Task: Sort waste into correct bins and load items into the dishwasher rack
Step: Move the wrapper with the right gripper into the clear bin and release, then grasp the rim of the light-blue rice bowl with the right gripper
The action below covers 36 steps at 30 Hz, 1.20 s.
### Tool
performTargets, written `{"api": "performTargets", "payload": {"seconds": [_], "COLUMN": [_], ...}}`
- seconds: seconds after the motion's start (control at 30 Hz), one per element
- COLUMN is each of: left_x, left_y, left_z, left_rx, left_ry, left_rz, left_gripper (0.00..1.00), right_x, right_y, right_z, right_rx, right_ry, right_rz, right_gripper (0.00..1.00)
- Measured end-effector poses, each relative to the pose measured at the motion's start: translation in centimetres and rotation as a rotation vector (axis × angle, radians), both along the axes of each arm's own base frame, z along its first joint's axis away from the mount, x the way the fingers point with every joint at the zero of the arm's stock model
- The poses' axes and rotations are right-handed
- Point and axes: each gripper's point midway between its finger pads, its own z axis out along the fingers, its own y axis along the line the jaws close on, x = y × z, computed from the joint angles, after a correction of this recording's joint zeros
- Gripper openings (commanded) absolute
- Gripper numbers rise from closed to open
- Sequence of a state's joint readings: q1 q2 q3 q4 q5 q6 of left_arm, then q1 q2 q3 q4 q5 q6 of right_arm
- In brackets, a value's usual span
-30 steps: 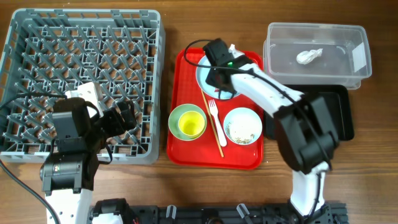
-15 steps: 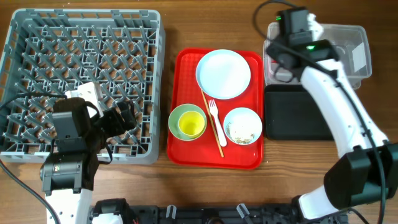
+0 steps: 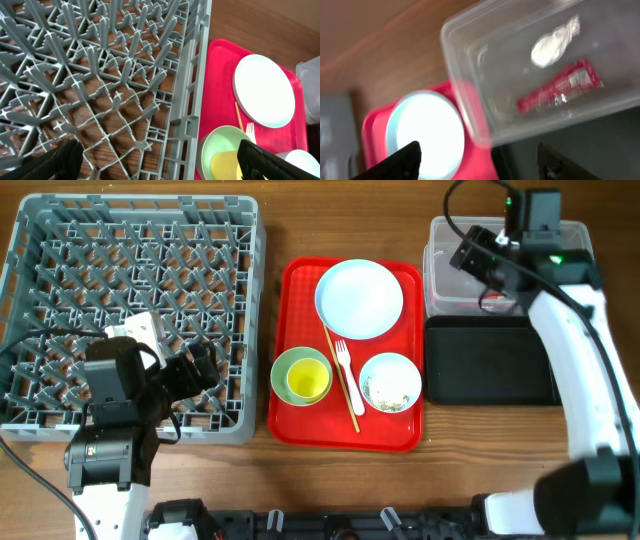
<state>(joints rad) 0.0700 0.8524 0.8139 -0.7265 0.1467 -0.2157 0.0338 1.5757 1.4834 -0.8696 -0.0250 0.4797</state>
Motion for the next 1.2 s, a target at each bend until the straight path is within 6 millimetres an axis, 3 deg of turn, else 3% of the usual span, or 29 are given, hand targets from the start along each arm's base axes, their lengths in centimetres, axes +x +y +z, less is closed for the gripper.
{"api": "performTargets", "payload": {"seconds": [0.17,0.33,0.53,0.7,0.8,0.97,1.1,1.2], "left_x": [0.0,0.0,0.0,0.0,0.0,0.0,0.0,0.0], "left_y": [0.0,0.0,0.0,0.0,0.0,0.0,0.0,0.0], "left_z": [0.0,0.0,0.0,0.0,0.0,0.0,0.0,0.0], "left_rx": [0.0,0.0,0.0,0.0,0.0,0.0,0.0,0.0], "left_ry": [0.0,0.0,0.0,0.0,0.0,0.0,0.0,0.001], "left_rz": [0.0,0.0,0.0,0.0,0.0,0.0,0.0,0.0], "left_gripper": [1.0,1.0,1.0,1.0,1.0,1.0,1.0,1.0], "right_x": [-5.9,-9.0,-12.5,-14.2,-14.8,-14.0,-13.8,-13.9], "right_y": [0.8,1.6,6.3,11.1,12.9,15.5,17.1,17.5], "right_z": [1.7,2.2,1.0,-2.6,-5.3,-8.6,-11.6,-14.1], "right_rx": [0.015,0.018,0.04,0.032,0.015,-0.008,-0.043,-0.061], "right_ry": [0.094,0.102,0.121,0.192,0.253,0.301,0.36,0.426], "right_rz": [0.079,0.136,0.335,0.492,0.513,0.519,0.525,0.505], "right_gripper": [0.75,0.75,0.67,0.65,0.59,0.56,0.41,0.38]}}
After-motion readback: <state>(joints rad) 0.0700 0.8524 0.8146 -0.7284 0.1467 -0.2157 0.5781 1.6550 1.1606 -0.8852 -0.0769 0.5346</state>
